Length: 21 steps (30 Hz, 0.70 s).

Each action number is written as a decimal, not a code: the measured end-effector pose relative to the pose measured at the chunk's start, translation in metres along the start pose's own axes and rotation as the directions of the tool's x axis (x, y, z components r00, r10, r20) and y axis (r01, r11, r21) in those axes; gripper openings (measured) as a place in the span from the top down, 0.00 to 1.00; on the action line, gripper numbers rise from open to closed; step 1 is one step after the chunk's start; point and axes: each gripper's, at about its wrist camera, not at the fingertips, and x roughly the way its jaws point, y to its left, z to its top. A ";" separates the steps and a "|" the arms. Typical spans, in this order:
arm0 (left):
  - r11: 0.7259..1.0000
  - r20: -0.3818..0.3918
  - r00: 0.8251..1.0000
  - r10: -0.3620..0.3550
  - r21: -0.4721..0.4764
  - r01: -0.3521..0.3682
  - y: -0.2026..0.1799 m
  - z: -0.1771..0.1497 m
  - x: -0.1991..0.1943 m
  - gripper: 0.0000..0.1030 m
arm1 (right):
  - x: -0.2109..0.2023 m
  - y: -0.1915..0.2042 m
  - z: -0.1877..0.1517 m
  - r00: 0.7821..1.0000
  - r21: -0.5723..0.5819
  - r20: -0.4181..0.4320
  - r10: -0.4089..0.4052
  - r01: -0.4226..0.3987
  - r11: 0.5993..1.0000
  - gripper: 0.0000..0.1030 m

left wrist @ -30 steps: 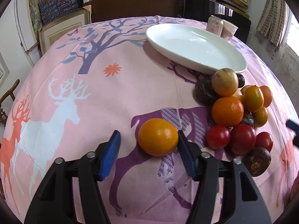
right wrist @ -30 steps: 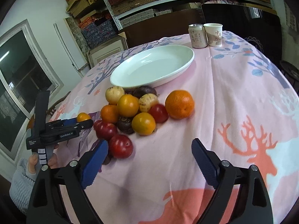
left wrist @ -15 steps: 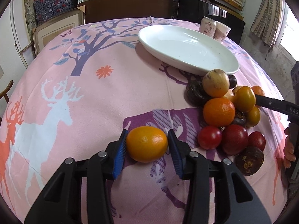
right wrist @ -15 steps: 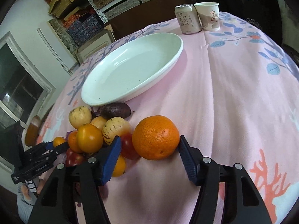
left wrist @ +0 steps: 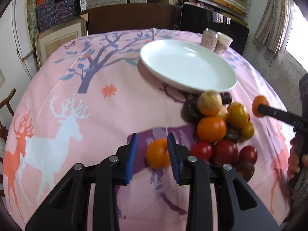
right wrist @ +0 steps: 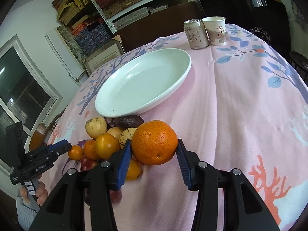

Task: Organize fruits
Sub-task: 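Carry both fruits onto the white plate and open both tools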

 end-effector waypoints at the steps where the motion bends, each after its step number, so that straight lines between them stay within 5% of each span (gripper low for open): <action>1: 1.000 0.008 1.000 0.008 -0.011 -0.008 0.003 -0.004 -0.002 0.64 | 0.001 -0.002 -0.001 1.000 0.006 -0.001 0.005 -0.005 1.000 0.54; 3: 1.000 0.005 1.000 0.008 -0.027 -0.008 0.009 -0.008 -0.002 0.44 | 0.004 -0.004 -0.002 1.000 0.018 -0.008 0.010 -0.010 1.000 0.54; 7: 0.999 -0.011 1.000 -0.021 -0.039 0.021 0.011 -0.011 0.007 0.34 | 0.009 -0.007 -0.005 1.000 0.026 -0.022 0.014 -0.013 1.000 0.54; 11: 0.999 -0.034 0.999 -0.019 0.033 0.020 -0.008 -0.013 0.015 0.40 | 0.009 -0.011 -0.005 1.000 0.039 -0.018 0.015 -0.014 0.999 0.54; 12: 0.998 -0.052 0.998 -0.022 0.053 0.024 -0.014 -0.016 0.019 0.52 | 0.009 -0.013 -0.005 1.000 0.045 -0.018 0.018 -0.017 0.999 0.54; 14: 0.997 -0.083 0.996 -0.010 0.079 0.016 -0.021 -0.022 0.026 0.62 | 0.009 -0.016 -0.005 1.000 0.057 -0.020 0.023 -0.022 0.998 0.54; 21: 0.993 -0.054 0.998 0.038 0.117 -0.032 -0.033 -0.026 0.023 0.65 | 0.007 -0.018 -0.004 1.000 0.066 -0.010 0.029 -0.029 0.997 0.54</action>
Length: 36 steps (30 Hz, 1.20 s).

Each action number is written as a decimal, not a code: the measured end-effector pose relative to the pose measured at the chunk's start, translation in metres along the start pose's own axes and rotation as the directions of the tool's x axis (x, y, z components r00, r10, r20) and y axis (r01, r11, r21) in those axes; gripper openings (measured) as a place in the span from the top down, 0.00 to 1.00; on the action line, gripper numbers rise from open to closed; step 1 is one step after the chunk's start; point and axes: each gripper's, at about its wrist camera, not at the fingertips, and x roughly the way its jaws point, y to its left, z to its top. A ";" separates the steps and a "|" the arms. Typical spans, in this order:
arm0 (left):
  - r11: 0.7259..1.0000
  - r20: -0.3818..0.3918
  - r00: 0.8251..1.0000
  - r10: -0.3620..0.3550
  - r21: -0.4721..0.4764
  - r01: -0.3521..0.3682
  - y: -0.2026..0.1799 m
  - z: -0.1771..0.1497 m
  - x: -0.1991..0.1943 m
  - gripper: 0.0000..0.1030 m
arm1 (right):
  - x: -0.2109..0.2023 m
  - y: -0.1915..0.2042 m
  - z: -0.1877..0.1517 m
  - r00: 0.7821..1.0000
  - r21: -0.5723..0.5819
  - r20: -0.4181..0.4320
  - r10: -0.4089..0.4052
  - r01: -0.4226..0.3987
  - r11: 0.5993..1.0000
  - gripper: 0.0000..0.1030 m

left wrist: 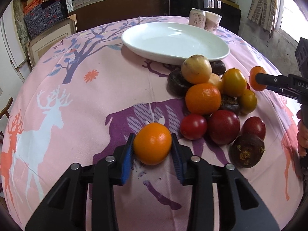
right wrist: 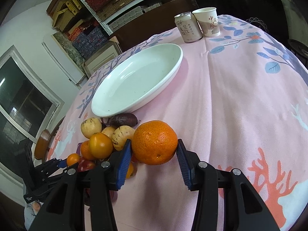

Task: Organize fruits
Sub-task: 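Carry both fruits onto the white plate and open both tools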

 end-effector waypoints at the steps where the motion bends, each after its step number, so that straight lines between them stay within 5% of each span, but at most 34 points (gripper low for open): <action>1: 1.000 0.008 1.000 0.017 -0.001 -0.017 0.000 0.001 -0.002 0.65 | -0.001 0.001 -0.001 1.000 -0.003 0.003 -0.003 0.003 1.000 0.54; 6: 0.999 0.068 0.997 0.045 -0.023 -0.044 0.006 0.021 -0.020 0.65 | -0.012 0.011 0.004 0.999 -0.041 0.044 -0.025 0.027 0.999 0.54; 11: 0.999 0.150 0.988 0.040 -0.012 -0.038 0.001 0.081 -0.028 0.65 | -0.019 0.040 0.041 0.996 -0.142 0.076 -0.041 0.051 0.988 0.54; 19: 0.999 0.147 0.989 -0.001 -0.053 0.009 -0.014 0.152 0.035 0.65 | 0.042 0.059 0.094 0.994 -0.185 0.083 -0.070 0.085 0.979 0.54; 22: 0.998 0.111 0.994 0.006 -0.067 0.001 -0.013 0.159 0.062 0.65 | 0.061 0.054 0.098 0.993 -0.183 0.071 -0.099 0.110 0.977 0.53; 26: 0.998 0.107 0.994 0.008 -0.067 -0.001 -0.012 0.156 0.075 0.48 | 0.064 0.050 0.093 0.989 -0.201 0.079 -0.122 0.135 0.970 0.43; 29: 0.998 0.132 0.990 0.042 -0.047 -0.036 -0.016 0.152 0.070 0.37 | 0.056 0.050 0.093 0.989 -0.197 0.098 -0.111 0.128 0.972 0.39; 36: 0.995 0.215 0.972 0.098 -0.005 -0.099 -0.027 0.136 0.030 0.28 | 0.023 0.058 0.079 0.983 -0.198 0.155 -0.099 0.129 0.972 0.34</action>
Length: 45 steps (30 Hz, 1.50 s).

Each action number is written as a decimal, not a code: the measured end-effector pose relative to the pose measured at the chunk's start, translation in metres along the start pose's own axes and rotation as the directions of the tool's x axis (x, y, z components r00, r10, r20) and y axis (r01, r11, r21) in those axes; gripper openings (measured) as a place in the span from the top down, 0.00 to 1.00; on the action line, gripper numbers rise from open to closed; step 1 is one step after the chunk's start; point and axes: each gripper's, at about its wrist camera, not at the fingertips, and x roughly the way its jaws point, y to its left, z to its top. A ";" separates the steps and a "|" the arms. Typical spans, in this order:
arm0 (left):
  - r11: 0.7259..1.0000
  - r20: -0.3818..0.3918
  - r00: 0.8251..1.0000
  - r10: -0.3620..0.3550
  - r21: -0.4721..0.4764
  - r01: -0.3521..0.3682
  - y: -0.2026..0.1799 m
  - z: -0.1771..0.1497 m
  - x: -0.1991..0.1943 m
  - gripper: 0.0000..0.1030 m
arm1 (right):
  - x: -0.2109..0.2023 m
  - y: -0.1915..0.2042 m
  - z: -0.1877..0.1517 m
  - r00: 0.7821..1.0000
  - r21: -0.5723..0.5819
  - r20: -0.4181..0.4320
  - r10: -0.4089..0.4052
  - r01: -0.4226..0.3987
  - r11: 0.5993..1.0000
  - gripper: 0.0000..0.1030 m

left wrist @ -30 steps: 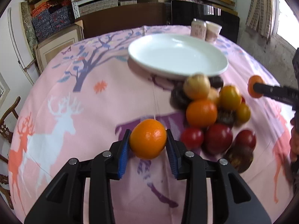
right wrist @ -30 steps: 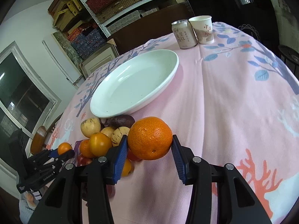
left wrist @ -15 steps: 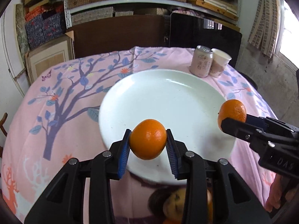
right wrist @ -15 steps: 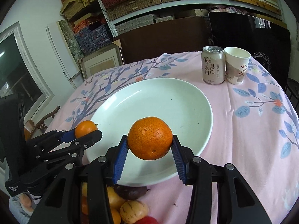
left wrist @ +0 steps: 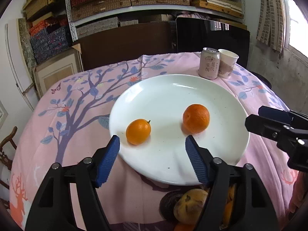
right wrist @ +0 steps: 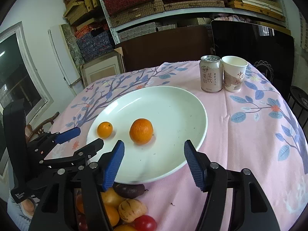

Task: Organize fruits
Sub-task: 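Carry both fruits onto the white plate and open both tools, then grasp the golden tomato with the right tool while the left tool grasps a red cherry tomato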

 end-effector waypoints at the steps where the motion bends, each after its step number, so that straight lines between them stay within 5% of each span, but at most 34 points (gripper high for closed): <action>1: 1.000 0.018 1.000 0.014 0.005 -0.014 -0.001 -0.001 -0.009 0.26 | -0.009 0.000 -0.004 1.000 0.004 0.016 0.003 -0.003 1.000 0.33; 8: 0.997 0.092 0.993 0.075 -0.001 -0.075 -0.001 -0.035 -0.074 0.09 | -0.057 0.003 -0.053 0.998 0.043 0.060 0.009 -0.012 0.999 0.25; 17: 0.993 -0.082 0.991 0.107 -0.035 -0.110 0.019 -0.122 -0.095 0.04 | -0.073 0.023 -0.111 1.000 -0.019 0.013 0.004 -0.003 1.000 0.15; 20: 0.993 -0.063 0.993 0.097 -0.065 -0.101 0.022 -0.125 -0.101 0.04 | -0.072 0.026 -0.112 1.000 -0.030 0.019 0.005 -0.005 1.000 0.15; 28: 0.997 -0.071 0.995 0.066 -0.026 -0.068 0.008 -0.122 -0.097 0.04 | -0.047 0.026 -0.116 0.995 0.001 -0.088 0.038 -0.038 0.999 0.41; 36: 0.998 -0.058 0.997 0.060 0.017 -0.059 -0.005 -0.120 -0.098 0.04 | -0.020 0.024 -0.115 0.981 0.082 -0.174 0.086 -0.073 0.994 0.48; 45: 0.997 -0.037 0.997 0.065 0.052 -0.063 -0.013 -0.119 -0.101 0.04 | -0.019 0.020 -0.113 0.981 0.109 -0.162 0.107 -0.090 0.990 0.60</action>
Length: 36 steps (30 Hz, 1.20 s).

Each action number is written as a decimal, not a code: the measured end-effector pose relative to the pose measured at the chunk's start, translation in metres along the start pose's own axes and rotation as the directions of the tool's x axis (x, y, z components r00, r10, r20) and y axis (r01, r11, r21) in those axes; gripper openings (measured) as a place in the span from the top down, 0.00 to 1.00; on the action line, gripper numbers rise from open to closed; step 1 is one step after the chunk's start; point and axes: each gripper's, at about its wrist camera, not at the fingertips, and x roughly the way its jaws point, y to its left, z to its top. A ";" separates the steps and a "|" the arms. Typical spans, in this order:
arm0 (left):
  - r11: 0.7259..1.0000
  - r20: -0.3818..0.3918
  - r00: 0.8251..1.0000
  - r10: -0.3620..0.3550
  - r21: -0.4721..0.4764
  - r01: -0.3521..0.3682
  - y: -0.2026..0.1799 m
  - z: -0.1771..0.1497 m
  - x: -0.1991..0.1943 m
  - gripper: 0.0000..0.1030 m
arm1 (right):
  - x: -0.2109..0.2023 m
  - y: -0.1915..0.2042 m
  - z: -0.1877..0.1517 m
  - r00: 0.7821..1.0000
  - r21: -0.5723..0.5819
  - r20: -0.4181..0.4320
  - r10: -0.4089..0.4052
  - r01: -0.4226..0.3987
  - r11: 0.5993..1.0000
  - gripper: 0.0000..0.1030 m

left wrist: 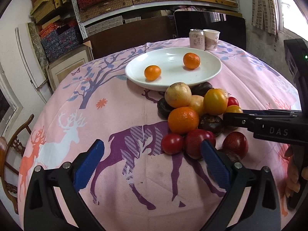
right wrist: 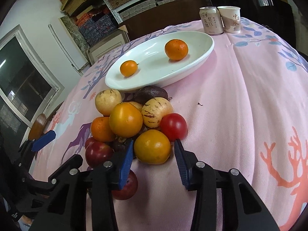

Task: Organize fruits
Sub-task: 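Grasp the golden tomato with the right tool while the left tool grasps a red cherry tomato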

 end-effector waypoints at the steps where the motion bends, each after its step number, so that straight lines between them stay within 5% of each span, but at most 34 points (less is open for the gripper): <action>1: 1.000 0.001 1.000 0.001 0.002 -0.001 0.000 -0.001 0.000 0.04 | -0.001 0.000 0.000 1.000 -0.005 0.002 0.001 -0.001 1.000 0.61; 16: 1.000 -0.002 1.000 -0.012 0.011 0.012 -0.005 0.000 0.005 0.04 | -0.033 -0.019 0.007 0.993 0.054 0.118 0.009 -0.015 0.998 0.62; 21: 0.991 -0.054 0.995 -0.089 -0.107 0.083 0.023 0.001 0.016 0.04 | -0.040 -0.023 0.007 0.989 0.061 0.145 0.005 -0.014 0.998 0.62; 25: 0.975 -0.102 0.990 -0.095 -0.209 0.072 0.048 -0.003 0.028 0.04 | -0.042 -0.029 0.009 0.989 0.085 0.150 0.012 -0.025 0.996 0.62; 28: 0.970 -0.073 0.986 -0.148 -0.205 0.130 0.044 -0.001 0.024 0.04 | -0.044 -0.030 0.010 0.988 0.087 0.155 0.021 -0.035 0.996 0.62; 32: 0.990 -0.068 0.993 -0.092 -0.114 0.084 0.023 0.001 0.023 0.04 | -0.047 -0.028 0.010 0.986 0.078 0.166 0.028 -0.041 0.996 0.62; 36: 0.987 -0.097 0.994 -0.055 -0.154 0.040 0.036 0.000 0.031 0.04 | -0.047 -0.028 0.009 0.986 0.075 0.165 0.033 -0.046 0.996 0.62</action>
